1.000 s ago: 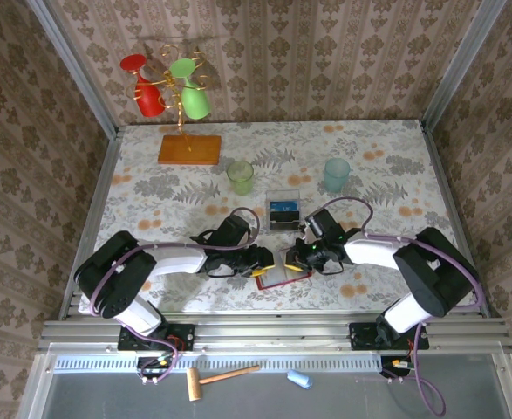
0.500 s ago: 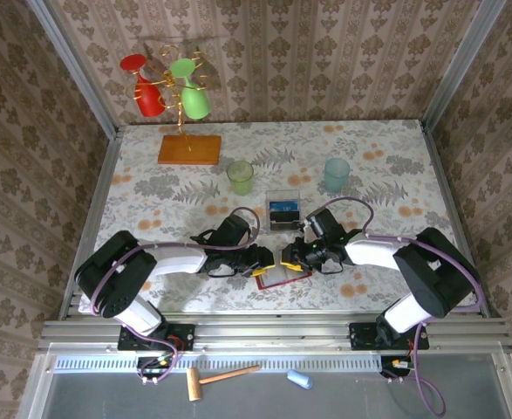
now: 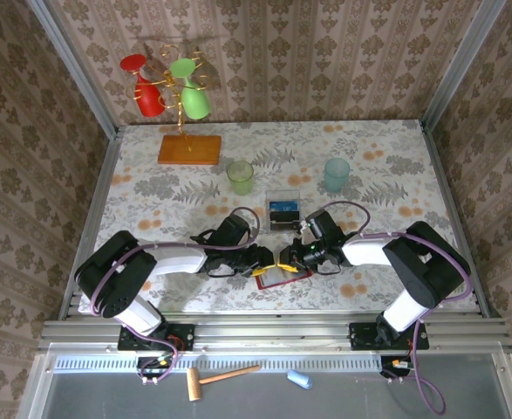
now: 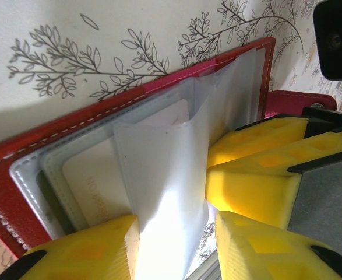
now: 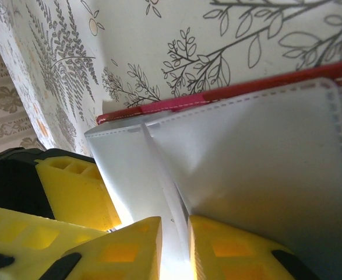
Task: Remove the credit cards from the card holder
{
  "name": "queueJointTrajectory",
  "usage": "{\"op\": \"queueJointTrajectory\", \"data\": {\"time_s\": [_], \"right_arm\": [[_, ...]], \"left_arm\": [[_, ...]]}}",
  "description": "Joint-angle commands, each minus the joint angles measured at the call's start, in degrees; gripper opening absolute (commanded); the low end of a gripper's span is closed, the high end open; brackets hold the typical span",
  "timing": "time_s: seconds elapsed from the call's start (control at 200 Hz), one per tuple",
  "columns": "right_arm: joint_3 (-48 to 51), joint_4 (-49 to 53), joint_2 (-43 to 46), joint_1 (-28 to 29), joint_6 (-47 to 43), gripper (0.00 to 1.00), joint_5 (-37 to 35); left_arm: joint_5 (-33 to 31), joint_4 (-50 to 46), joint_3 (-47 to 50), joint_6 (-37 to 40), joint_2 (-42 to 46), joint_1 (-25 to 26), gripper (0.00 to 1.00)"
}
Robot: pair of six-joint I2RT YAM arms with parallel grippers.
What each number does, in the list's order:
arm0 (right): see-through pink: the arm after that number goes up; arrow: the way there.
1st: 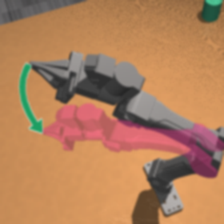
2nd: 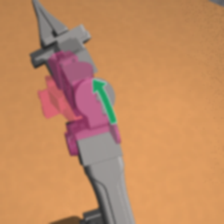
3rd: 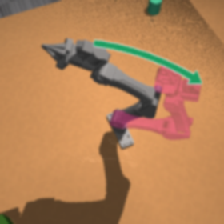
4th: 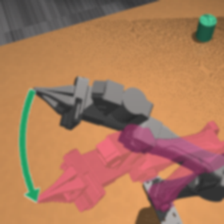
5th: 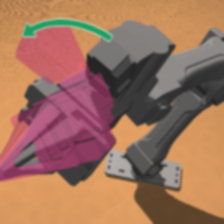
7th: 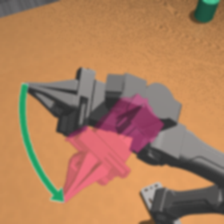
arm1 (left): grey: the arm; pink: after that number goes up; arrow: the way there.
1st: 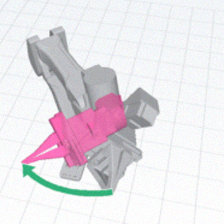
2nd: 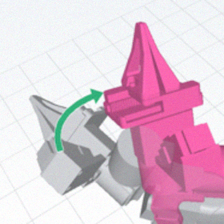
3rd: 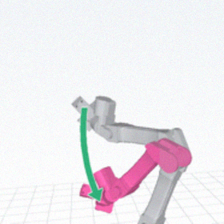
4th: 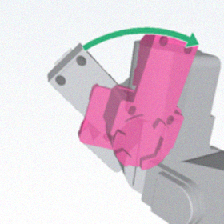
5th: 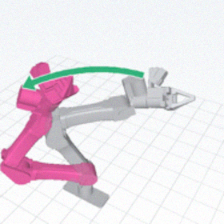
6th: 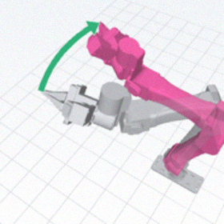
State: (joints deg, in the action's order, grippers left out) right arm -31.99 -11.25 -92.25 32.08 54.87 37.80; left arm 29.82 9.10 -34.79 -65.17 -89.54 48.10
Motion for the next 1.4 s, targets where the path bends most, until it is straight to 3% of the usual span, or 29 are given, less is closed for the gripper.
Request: {"op": "queueJointTrajectory", "data": {"time_s": [0.0,0.345,0.525,0.63,0.88,1.39], "right_arm": [[1.7,-2.2,0.2,-0.1,2.0,0.15,0.8],[2.8,-6.7,-0.1,3.4,7.6,0.21,-0.5],[2.3,5.3,9.2,3.4,5.5,0.2,-10.7],[1.3,4.1,9.5,3.4,4.8,0.17,-7.7],[0.2,-8.4,0.0,3.6,8.5,0.12,1.8],[-0.1,-12.9,-2.3,4.2,9.4,0.1,2.5]], "left_arm": [[-1.4,-2.7,1.0,1.0,-0.4,-1.0,0.4],[-1.2,-6.4,2.1,3.9,2.3,-4.2,0.41],[-0.9,-6.2,2.5,4.1,2.6,-4.5,0.41],[-0.9,-5.5,2.6,3.9,2.4,-4.5,0.41],[-0.9,-4.7,2.7,3.7,2.0,-4.5,0.41],[-0.8,-4.5,2.6,3.6,1.9,-4.5,0.41]]}}
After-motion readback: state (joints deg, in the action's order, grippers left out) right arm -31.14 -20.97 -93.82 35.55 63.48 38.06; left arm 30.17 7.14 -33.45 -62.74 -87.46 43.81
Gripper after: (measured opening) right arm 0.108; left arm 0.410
